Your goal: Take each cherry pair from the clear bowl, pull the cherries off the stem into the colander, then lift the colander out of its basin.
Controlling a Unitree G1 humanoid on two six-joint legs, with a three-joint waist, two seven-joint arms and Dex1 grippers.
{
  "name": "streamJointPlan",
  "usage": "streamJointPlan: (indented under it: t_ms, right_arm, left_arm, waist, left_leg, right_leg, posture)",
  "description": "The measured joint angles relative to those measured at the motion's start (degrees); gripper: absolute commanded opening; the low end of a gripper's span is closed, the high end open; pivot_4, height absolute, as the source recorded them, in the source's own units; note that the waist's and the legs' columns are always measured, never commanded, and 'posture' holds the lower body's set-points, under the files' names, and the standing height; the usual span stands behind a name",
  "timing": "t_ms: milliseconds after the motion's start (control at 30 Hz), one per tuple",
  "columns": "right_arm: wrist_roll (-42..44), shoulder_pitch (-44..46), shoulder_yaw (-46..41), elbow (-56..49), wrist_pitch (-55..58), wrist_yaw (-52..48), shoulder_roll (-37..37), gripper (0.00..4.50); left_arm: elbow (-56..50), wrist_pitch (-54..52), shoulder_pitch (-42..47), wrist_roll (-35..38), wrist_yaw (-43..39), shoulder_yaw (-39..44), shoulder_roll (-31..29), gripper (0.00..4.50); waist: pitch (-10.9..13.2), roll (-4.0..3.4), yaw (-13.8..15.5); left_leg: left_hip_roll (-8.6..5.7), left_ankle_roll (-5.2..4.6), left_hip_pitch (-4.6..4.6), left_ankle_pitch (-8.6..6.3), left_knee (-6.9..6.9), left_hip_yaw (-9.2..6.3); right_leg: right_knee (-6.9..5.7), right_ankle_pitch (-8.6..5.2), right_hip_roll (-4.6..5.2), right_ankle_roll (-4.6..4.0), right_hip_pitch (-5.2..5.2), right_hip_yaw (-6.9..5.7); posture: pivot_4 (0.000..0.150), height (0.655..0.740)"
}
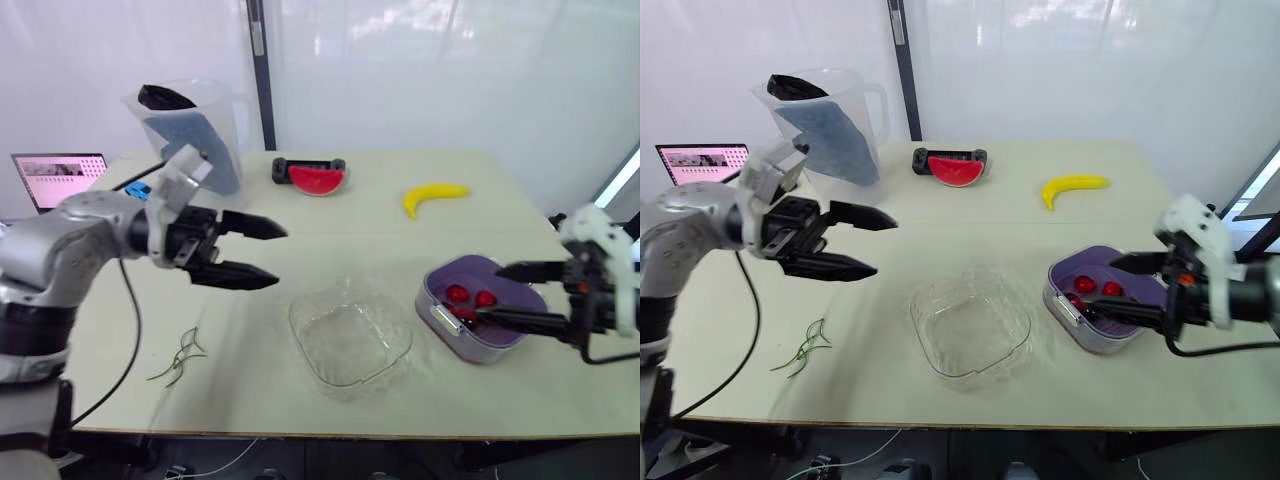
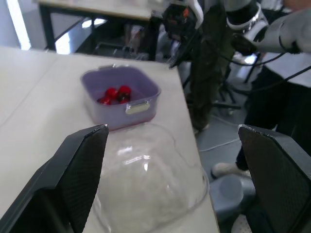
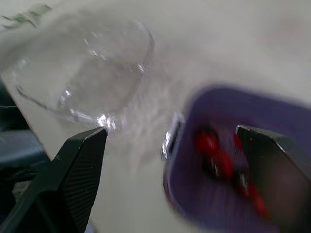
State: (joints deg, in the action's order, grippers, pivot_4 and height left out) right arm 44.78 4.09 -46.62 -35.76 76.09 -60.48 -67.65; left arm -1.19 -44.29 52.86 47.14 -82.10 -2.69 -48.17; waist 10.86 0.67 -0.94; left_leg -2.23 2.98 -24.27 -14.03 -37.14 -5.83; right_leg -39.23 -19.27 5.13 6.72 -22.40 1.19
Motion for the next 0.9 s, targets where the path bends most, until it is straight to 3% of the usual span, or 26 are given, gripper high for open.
streamJointPlan:
  t_ms: [200, 367, 467, 533, 700, 900]
  right_arm:
    - [0.6, -10.8, -16.0, -8.8, 9.3, -0.4, 1.6, 4.5]
    - [0.3, -13.8, -20.7, -13.4, 12.3, 2.0, 4.2, 4.5]
    - [-0.6, -9.2, -16.5, -16.7, 12.0, 8.0, 5.5, 4.5]
    - [1.1, -1.5, -11.5, -18.0, 13.6, 11.8, 6.8, 4.5]
    - [5.1, 10.8, 4.9, -15.5, 16.0, 23.1, 10.3, 4.5]
    - [10.4, 12.7, 17.0, -11.2, 16.0, 34.5, 11.2, 4.5]
  left_arm:
    - [6.2, 2.8, 5.1, -3.6, -4.4, -3.0, 5.6, 4.46]
    - [9.9, 6.3, 6.4, -7.1, -5.8, -3.3, 8.4, 4.46]
    - [11.7, 9.1, 6.5, -10.3, -3.9, -3.3, 10.1, 4.46]
    - [12.4, 10.2, 6.2, -11.8, -2.6, -3.2, 10.6, 4.46]
    - [9.6, 9.7, 2.4, -12.0, -0.6, -1.9, 10.2, 4.46]
    - [4.8, 8.6, -1.4, -11.6, 1.5, 0.0, 8.7, 4.46]
  waist:
    - [0.0, 0.0, -0.1]
    - [0.0, 0.04, -0.1]
    - [0.0, 0.03, -0.3]
    - [0.0, 0.03, -0.5]
    - [0.0, 0.06, -0.6]
    - [0.0, 0.05, 0.0]
  left_leg:
    - [0.02, -0.02, 0.12, -0.01, -0.01, 0.04]
    - [0.03, -0.04, 0.14, -0.02, -0.04, 0.03]
    - [0.07, -0.04, 0.19, -0.02, -0.03, 0.02]
    - [0.08, -0.03, 0.21, -0.02, -0.02, -0.02]
    - [0.12, -0.02, 0.16, -0.01, 0.01, -0.25]
    - [0.1, -0.02, 0.07, -0.01, 0.01, -0.31]
  right_leg:
    - [0.0, 0.0, -0.01, 0.0, 0.11, 0.05]
    - [0.02, 0.0, 0.0, 0.0, 0.16, 0.05]
    - [0.0, 0.0, -0.01, 0.0, 0.17, 0.07]
    - [-0.02, 0.0, -0.02, 0.0, 0.15, 0.12]
    - [0.03, 0.0, 0.03, 0.0, 0.13, 0.1]
    - [0.04, 0.0, 0.15, 0.01, 0.09, 0.02]
  posture:
    - [0.15, 0.74]
    - [0.15, 0.74]
    - [0.15, 0.74]
    - [0.15, 0.74]
    - [0.15, 0.74]
    - [0.15, 0.74]
